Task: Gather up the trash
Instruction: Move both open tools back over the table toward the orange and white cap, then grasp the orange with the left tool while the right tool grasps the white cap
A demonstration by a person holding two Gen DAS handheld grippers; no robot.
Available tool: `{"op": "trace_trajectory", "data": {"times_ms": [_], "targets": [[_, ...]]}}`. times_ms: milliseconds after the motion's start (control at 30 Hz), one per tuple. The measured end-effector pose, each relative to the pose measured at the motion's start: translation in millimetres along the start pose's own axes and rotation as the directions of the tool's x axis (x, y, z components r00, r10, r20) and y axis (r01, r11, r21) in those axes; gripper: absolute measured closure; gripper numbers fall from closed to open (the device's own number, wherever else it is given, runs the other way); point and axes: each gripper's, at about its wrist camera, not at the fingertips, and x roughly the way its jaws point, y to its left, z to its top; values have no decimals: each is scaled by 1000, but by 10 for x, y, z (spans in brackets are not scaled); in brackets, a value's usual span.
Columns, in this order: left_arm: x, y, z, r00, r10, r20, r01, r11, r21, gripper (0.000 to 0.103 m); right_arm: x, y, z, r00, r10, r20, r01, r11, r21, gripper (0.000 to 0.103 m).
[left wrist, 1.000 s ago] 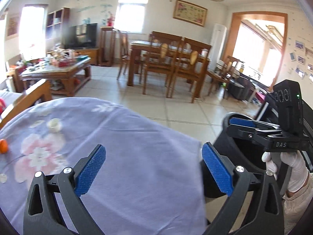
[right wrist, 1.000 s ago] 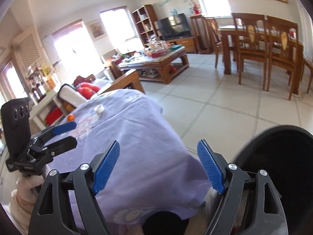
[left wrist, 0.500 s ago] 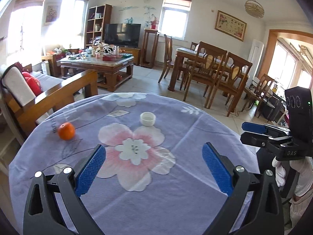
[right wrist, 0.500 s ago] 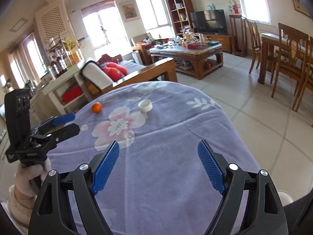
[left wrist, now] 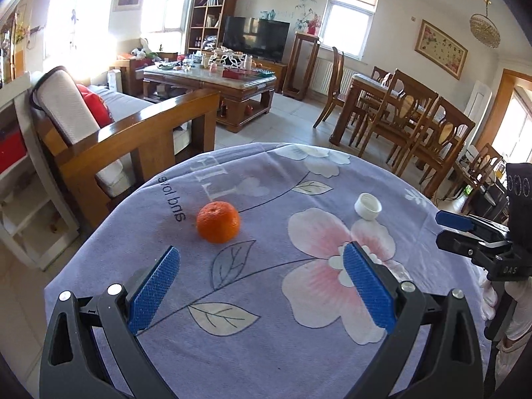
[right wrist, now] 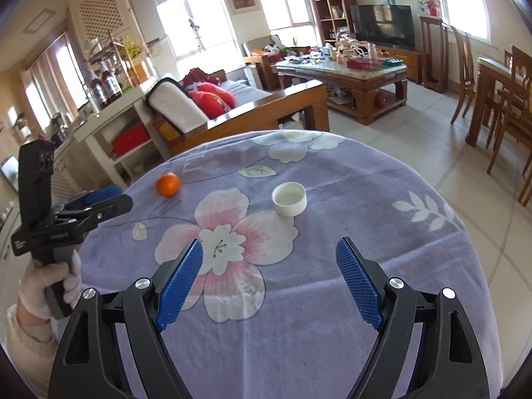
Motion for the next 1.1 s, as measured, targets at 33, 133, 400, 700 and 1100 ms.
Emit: {"op": "trace_trajectory", "data": {"times_ms": [33,133,400,700,1100], "targets": [[41,49,17,1000,5,-12,-5,1000,-4,5,61,11,33,1000,0,-5,0,1000,-7,22],[182,161,60,999,7,-54,-8,1000,-13,5,218,33,106,1000,0,-24,-1,1000,-22,22],[463,220,148,988,27,-152,-23,999,25,5,629,65,298,996,-30,-86,24,998,-64,22],[617,224,227,984,29,-175,-24,999,31,8,936,-62,374,989,-70,-132,60,995,-82,27],[616,234,248,987,52,-152,-48,998,32,52,1032,-149,397,987,-98,-130,86,992,-94,38]]}}
